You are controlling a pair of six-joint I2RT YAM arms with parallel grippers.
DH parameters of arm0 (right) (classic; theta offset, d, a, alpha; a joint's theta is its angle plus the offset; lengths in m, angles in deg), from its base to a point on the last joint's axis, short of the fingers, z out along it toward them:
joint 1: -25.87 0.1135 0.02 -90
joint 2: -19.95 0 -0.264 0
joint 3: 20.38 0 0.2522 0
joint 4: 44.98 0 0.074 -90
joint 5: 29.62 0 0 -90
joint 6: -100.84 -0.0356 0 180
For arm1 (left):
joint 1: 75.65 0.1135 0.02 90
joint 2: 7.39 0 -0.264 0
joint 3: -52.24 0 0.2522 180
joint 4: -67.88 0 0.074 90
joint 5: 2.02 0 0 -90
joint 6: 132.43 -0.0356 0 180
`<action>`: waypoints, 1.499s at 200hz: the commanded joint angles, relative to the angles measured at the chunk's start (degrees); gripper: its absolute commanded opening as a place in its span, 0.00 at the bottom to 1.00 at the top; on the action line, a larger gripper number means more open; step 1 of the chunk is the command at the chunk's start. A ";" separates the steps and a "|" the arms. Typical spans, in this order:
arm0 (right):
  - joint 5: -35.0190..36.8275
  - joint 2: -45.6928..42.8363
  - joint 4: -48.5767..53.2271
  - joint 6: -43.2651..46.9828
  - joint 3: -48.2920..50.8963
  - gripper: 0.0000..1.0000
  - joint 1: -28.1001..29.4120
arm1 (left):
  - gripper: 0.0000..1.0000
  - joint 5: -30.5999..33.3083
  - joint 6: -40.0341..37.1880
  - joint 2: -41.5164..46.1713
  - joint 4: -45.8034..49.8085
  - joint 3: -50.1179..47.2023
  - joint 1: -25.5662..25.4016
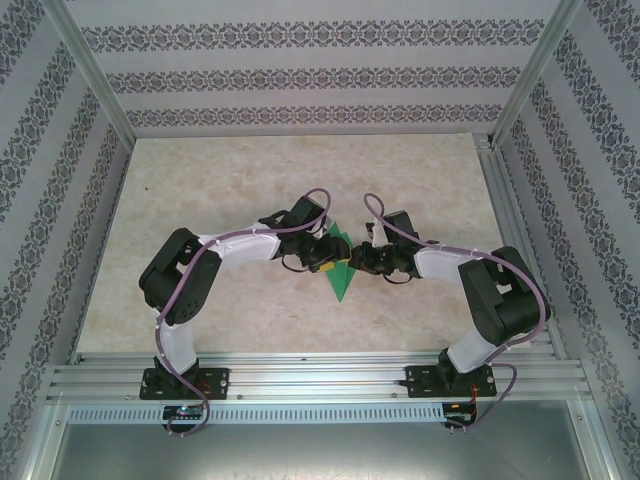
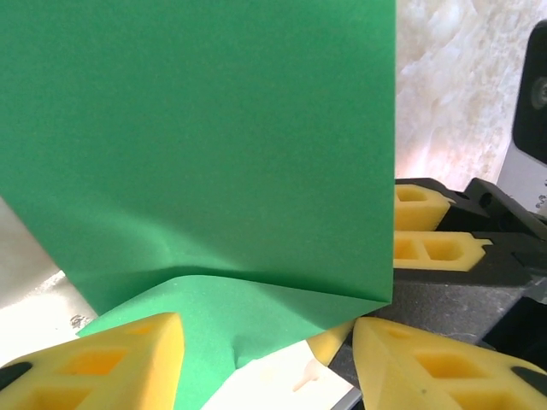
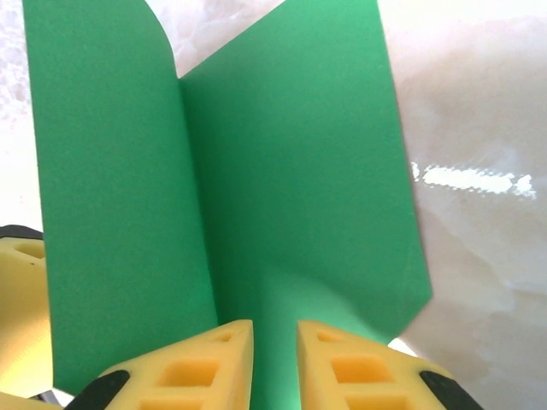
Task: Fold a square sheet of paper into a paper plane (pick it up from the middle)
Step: Fourth fold the wing at the center of the table.
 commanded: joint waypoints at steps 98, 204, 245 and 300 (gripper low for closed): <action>-5.88 -2.86 -11.67 -6.56 5.89 0.15 0.12 | 0.61 1.69 4.24 4.66 -6.80 -3.72 0.37; -8.54 -1.09 -17.19 -8.95 7.61 0.14 0.81 | 0.52 2.36 4.72 2.85 -3.52 -2.26 0.39; -8.31 -0.58 -18.18 -9.29 7.67 0.14 1.15 | 0.49 2.93 4.75 2.44 -2.22 -2.03 0.39; -8.77 0.20 -18.94 -9.75 7.59 0.14 1.47 | 0.35 3.60 4.08 2.09 -0.57 -1.68 0.37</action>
